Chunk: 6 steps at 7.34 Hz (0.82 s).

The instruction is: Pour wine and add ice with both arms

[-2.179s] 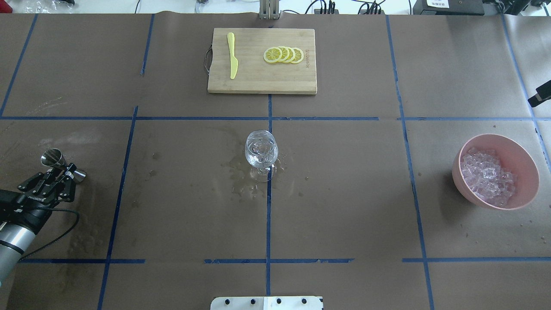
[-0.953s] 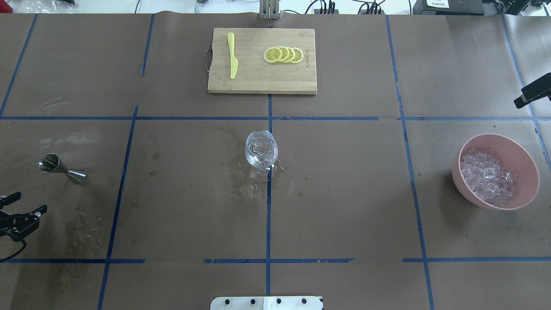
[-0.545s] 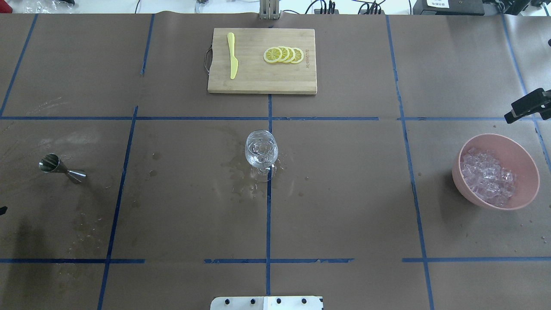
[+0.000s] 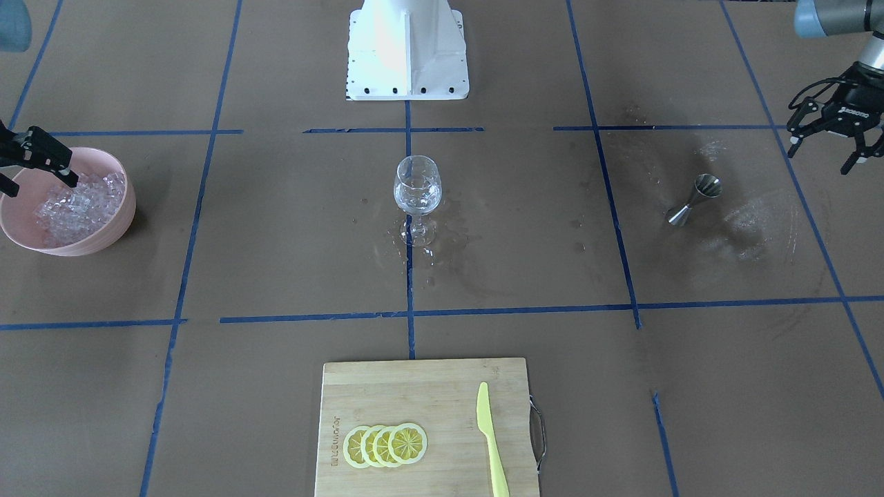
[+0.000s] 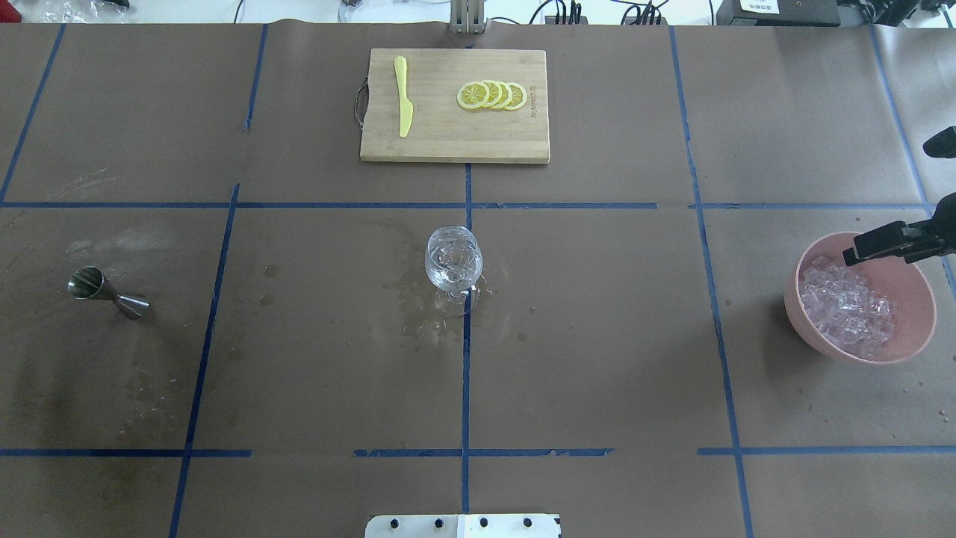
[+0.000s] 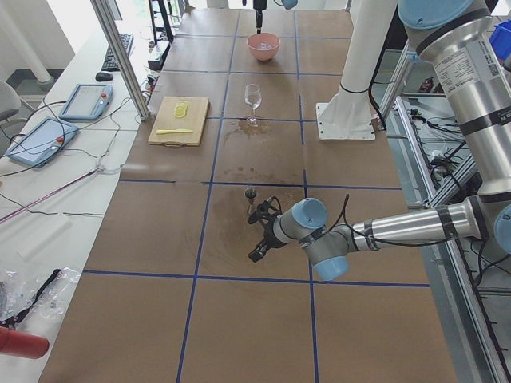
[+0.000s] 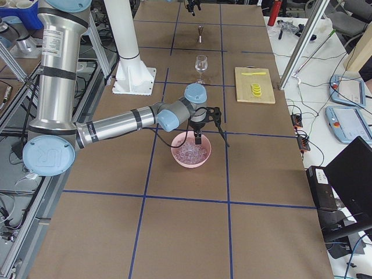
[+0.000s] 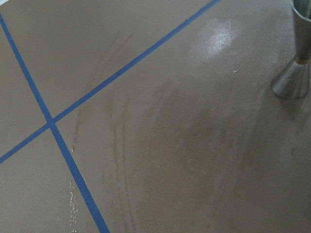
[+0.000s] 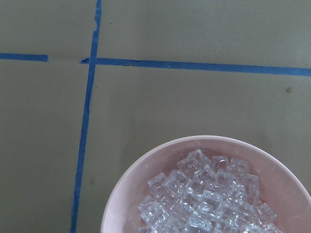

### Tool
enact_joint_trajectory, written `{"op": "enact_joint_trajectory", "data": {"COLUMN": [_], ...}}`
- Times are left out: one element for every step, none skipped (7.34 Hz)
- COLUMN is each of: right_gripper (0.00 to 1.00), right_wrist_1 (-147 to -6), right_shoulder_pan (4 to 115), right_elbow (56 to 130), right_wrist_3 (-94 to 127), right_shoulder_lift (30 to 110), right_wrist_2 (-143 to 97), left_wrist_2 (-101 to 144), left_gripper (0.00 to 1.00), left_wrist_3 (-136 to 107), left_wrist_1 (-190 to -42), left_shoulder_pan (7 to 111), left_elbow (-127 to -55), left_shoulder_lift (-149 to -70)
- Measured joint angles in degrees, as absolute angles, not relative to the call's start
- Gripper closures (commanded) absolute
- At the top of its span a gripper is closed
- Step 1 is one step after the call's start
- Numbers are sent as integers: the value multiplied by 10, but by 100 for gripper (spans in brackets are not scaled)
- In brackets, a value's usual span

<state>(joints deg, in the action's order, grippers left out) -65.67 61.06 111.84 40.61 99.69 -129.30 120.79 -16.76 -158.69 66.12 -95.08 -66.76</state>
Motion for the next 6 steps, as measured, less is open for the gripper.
{"op": "enact_joint_trajectory", "data": {"right_gripper": [2, 10, 26, 33, 59, 100], "right_wrist_1": [-605, -581, -570, -566, -565, -565], "right_shoulder_pan": [589, 568, 550, 538, 532, 527], "right_elbow": [1100, 1087, 1079, 1075, 1074, 1072], "right_wrist_3": [428, 442, 454, 462, 466, 467], "right_shoulder_lift": [1012, 1018, 1020, 1021, 1021, 1021], "right_wrist_2": [-1270, -1245, -1224, -1215, -1211, -1210], "left_wrist_2": [1269, 1301, 1314, 1319, 1320, 1321], "left_gripper": [0, 0, 0, 0, 0, 0], "left_wrist_3": [-155, -150, -150, -153, -155, -156], "left_wrist_1": [-1527, -1481, -1458, -1447, -1443, -1442], "left_shoulder_pan": [714, 763, 811, 839, 852, 858], "left_elbow": [-958, -971, -983, -992, -997, -999], "left_shoulder_lift": [-688, -700, -704, -705, -706, -706]}}
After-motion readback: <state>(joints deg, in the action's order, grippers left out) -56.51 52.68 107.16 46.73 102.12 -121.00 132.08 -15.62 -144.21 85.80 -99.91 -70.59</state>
